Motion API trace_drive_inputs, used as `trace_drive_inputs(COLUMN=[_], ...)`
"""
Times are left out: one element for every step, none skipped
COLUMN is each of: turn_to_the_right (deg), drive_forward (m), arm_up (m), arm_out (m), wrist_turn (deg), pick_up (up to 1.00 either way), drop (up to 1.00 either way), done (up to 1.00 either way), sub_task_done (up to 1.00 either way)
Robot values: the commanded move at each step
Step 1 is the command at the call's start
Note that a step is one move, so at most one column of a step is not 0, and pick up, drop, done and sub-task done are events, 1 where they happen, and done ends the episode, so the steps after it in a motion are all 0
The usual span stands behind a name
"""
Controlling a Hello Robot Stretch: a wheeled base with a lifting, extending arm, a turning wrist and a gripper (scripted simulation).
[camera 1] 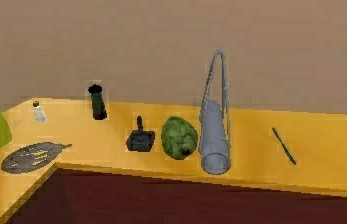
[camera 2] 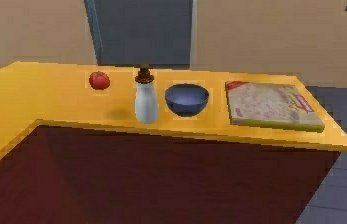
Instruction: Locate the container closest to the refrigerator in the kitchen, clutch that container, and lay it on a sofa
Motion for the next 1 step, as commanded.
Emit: trace_drive_inputs(turn_to_the_right=[0.0], drive_forward=[0.0], arm_up=[0.5], arm_out=[0.0], wrist_turn=[0.0], pick_up=[0.0], drop=[0.0], done=[0.0], sub_task_done=[0.0])
